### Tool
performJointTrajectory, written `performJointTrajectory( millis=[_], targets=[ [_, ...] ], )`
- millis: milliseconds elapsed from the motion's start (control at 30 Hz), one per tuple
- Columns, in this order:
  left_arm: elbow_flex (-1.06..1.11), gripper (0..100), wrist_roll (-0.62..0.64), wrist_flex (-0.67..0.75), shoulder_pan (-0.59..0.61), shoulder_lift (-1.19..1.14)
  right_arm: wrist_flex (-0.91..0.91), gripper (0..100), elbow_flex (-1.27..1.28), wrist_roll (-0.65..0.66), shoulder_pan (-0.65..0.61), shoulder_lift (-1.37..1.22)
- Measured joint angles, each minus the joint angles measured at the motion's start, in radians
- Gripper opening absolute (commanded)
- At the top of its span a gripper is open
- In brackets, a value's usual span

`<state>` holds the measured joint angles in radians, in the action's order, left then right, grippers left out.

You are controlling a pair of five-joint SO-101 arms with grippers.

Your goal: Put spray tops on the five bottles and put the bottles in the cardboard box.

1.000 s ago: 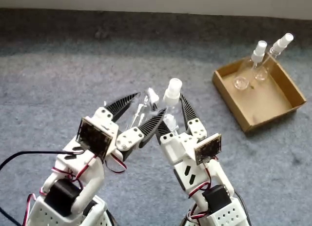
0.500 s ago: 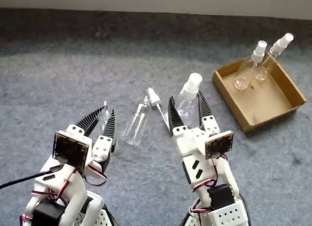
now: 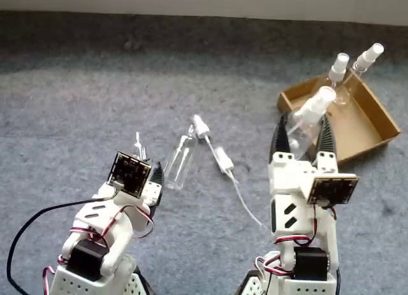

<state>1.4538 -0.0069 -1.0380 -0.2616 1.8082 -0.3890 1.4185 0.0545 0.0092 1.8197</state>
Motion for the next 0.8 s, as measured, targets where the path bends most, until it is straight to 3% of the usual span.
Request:
performJointTrajectory(
  millis=[267, 533, 800],
  targets=[
    [0.089, 1, 0.0, 0.0, 0.0, 0.0, 0.026, 15.9, -0.018, 0.0, 0.15, -0.074],
    [0.127, 1, 0.0, 0.0, 0.0, 0.0, 0.249, 15.9, -0.087, 0.0, 0.288, -0.397],
    [0.127, 1, 0.0, 0.0, 0.0, 0.0, 0.582, 15.9, -0.092, 0.0, 0.393, -0.772]
  ],
)
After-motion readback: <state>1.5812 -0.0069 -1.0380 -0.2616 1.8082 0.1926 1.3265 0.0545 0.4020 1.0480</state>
